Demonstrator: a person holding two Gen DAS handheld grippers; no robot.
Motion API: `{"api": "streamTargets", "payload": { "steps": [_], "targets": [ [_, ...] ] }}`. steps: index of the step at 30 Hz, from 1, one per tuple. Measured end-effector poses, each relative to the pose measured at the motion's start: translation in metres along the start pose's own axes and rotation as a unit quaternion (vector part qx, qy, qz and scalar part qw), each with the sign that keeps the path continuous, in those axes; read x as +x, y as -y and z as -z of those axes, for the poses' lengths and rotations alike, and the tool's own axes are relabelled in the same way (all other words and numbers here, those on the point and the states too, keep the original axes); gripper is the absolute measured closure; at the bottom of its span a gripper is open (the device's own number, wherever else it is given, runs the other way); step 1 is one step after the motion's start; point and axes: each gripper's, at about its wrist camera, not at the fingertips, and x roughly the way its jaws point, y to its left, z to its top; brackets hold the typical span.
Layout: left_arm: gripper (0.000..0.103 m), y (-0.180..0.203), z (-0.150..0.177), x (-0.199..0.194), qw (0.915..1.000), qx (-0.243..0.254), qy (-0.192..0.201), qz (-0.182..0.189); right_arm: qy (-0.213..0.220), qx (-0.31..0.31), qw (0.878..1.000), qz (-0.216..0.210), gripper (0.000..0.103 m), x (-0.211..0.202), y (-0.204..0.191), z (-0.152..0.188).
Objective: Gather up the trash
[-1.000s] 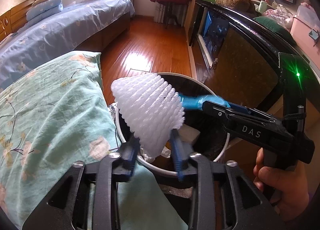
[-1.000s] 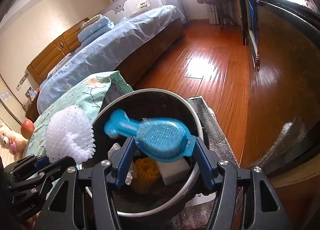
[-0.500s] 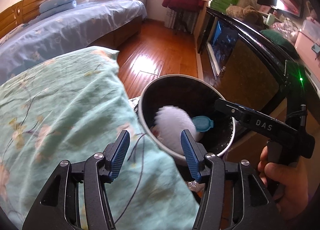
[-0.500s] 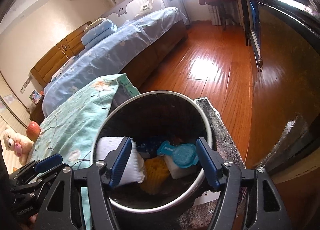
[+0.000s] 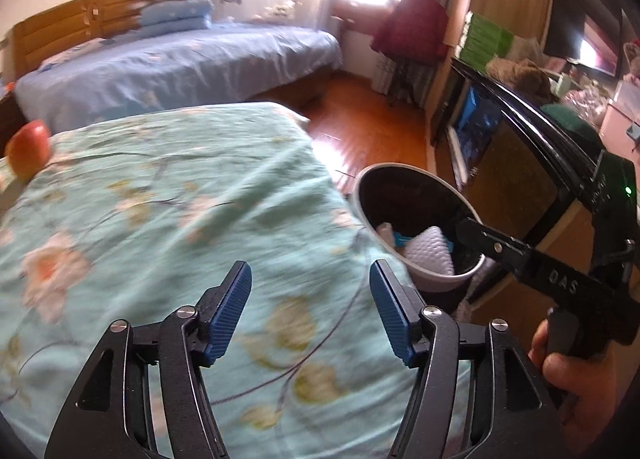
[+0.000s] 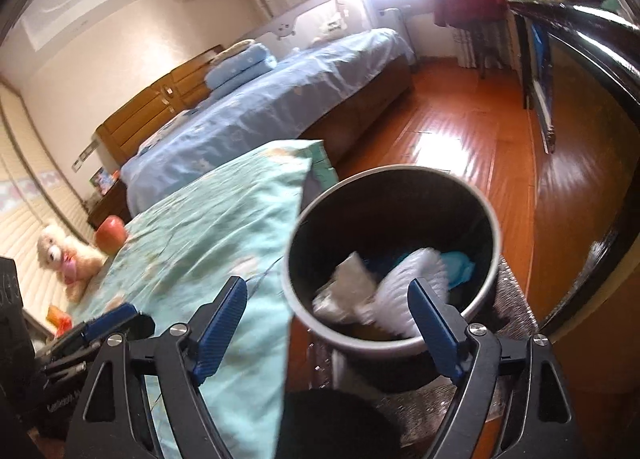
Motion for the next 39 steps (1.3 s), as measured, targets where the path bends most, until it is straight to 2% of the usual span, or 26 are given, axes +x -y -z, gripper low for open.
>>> {"api": "streamTargets", "payload": {
  "steps": [6,11,12,13,14,15,16,18,23,28,39],
  "targets": [
    [0.038,-0.023,0.017,-0.028,0.9992,-0.016,0.028,-0.025,0.013,-0.036,0.999,-0.008,0.019,-0.013,-0.034,0.019],
    [0.036,-0.031,0.021,-0.066,0.9959,-0.020,0.074,-0.047,0.041,-0.072,0.997,-0.009,0.019,-0.034,-0.062,0.019],
    [0.034,-0.033,0.020,-0.078,0.9942,-0.022,0.091,-0.052,0.051,-0.080,0.995,-0.009,0.018,-0.041,-0.069,0.018],
    [0.024,-0.035,0.020,-0.086,0.9925,-0.023,0.104,-0.060,0.065,-0.089,0.994,-0.009,0.016,-0.049,-0.076,0.016],
    [0.010,-0.036,0.020,-0.096,0.9895,-0.026,0.121,-0.074,0.077,-0.097,0.992,-0.009,0.009,-0.056,-0.083,0.015],
    [0.004,-0.037,0.022,-0.105,0.9854,-0.028,0.140,-0.093,0.092,-0.105,0.990,-0.009,0.000,-0.063,-0.089,0.015],
    [0.000,-0.038,0.024,-0.112,0.9818,-0.029,0.155,-0.106,0.111,-0.113,0.987,-0.009,0.000,-0.072,-0.095,0.015],
    [0.000,-0.042,0.030,-0.122,0.9735,-0.026,0.180,-0.138,0.144,-0.131,0.981,-0.006,0.000,-0.083,-0.107,0.018],
    [0.000,-0.056,0.041,-0.123,0.9691,-0.033,0.182,-0.163,0.166,-0.150,0.975,0.014,0.000,-0.075,-0.119,0.032],
    [0.000,-0.067,0.052,-0.119,0.9643,-0.031,0.184,-0.188,0.159,-0.149,0.976,0.011,0.000,-0.061,-0.120,0.042],
    [0.000,-0.073,0.061,-0.126,0.9569,-0.033,0.194,-0.213,0.171,-0.163,0.972,0.005,0.000,-0.060,-0.128,0.055]
  ]
}}
